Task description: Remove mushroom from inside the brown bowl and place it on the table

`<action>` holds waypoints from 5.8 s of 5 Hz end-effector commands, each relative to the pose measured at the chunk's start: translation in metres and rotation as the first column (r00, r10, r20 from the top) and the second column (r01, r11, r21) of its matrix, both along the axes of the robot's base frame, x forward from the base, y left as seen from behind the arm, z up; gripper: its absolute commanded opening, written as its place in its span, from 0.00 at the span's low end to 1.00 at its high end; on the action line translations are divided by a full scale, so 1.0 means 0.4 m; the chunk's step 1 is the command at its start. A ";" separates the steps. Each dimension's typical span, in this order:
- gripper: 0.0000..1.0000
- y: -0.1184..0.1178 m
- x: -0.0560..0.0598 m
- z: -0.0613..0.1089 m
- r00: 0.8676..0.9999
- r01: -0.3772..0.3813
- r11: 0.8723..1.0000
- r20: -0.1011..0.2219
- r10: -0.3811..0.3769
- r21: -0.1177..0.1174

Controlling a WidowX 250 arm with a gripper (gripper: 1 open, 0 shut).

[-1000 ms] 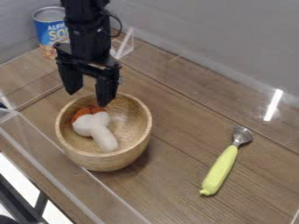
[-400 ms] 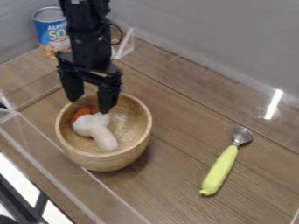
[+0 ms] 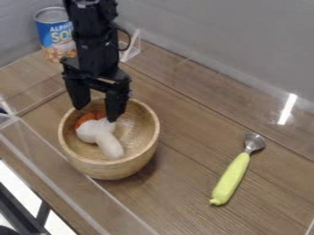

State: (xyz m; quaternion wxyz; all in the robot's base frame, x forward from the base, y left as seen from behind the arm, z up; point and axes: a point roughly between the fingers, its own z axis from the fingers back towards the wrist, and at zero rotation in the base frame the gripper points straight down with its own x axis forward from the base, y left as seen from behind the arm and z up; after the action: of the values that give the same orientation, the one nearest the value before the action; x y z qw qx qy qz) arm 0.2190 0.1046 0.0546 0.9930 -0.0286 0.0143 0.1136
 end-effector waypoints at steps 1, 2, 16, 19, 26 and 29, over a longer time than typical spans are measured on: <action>1.00 -0.007 0.007 0.007 1.000 0.011 1.000 0.016 -0.011 0.005; 1.00 -0.009 0.006 -0.017 1.000 0.009 1.000 0.017 -0.009 0.006; 1.00 -0.036 0.016 -0.030 1.000 0.019 1.000 -0.018 -0.019 0.013; 1.00 -0.036 0.020 -0.024 0.999 0.034 0.999 -0.038 -0.033 0.019; 1.00 -0.043 0.034 -0.025 0.996 0.068 0.998 -0.064 -0.067 0.018; 0.00 -0.049 0.040 -0.005 0.994 0.092 0.995 -0.065 -0.090 0.030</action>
State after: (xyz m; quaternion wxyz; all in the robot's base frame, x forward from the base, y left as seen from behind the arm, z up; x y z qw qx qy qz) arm 0.2250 0.0825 0.0396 0.9942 -0.0203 0.0723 0.0772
